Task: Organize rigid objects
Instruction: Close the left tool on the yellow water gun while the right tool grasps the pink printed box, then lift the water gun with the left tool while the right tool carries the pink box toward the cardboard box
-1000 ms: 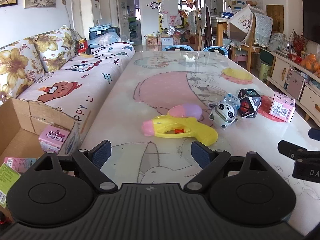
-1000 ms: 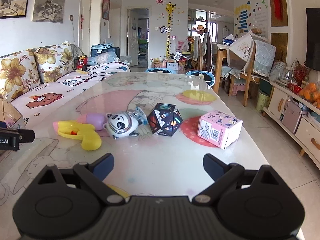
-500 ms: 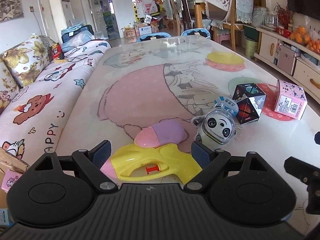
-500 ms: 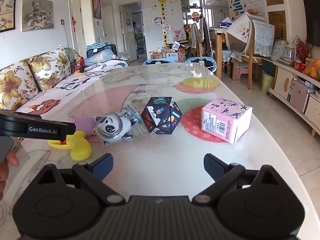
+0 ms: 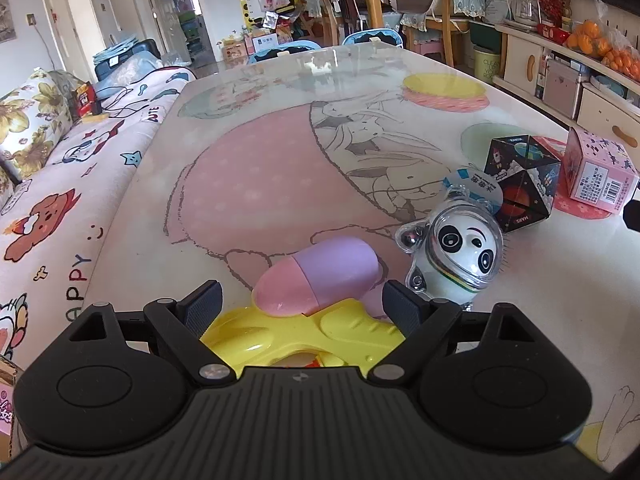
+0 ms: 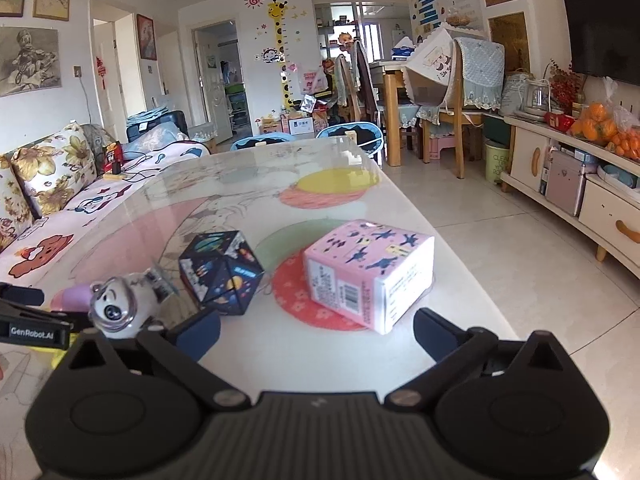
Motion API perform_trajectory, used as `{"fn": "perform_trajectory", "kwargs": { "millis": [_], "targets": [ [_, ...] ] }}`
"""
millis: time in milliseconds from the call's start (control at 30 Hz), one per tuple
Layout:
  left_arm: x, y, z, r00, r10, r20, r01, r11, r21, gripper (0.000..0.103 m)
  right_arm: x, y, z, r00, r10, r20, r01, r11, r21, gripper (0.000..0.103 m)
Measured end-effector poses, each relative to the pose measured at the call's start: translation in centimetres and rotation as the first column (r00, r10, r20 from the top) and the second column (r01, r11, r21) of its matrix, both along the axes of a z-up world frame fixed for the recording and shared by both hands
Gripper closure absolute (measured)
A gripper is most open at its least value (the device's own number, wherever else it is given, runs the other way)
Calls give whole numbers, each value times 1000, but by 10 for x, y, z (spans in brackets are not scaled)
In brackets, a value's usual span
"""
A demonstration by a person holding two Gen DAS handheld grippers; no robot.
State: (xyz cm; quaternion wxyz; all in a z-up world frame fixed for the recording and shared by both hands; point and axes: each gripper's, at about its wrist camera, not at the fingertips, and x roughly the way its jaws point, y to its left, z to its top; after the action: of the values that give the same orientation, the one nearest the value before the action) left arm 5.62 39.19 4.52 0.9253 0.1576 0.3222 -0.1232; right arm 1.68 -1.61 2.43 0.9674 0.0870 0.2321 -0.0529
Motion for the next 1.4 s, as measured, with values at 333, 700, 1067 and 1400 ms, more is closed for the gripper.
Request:
{"fn": "perform_trajectory", "kwargs": {
  "millis": [333, 700, 1067, 1400],
  "targets": [
    [21, 9, -8, 1000, 4, -14, -5, 998, -66, 0, 32, -38, -11, 999, 4, -42, -5, 999, -32, 1],
    [15, 12, -11, 1000, -12, -10, 10, 988, -153, 7, 59, -34, -10, 991, 110, -72, -112, 993, -31, 1],
    [-8, 10, -10, 998, 63, -4, -62, 983, -171, 18, 49, -13, -7, 987, 148, -59, -156, 976, -150, 6],
    [-35, 5, -8, 989, 146, -8, -145, 974, -175, 18, 23, 3, -4, 984, 173, -42, -177, 975, -133, 7]
  ]
}}
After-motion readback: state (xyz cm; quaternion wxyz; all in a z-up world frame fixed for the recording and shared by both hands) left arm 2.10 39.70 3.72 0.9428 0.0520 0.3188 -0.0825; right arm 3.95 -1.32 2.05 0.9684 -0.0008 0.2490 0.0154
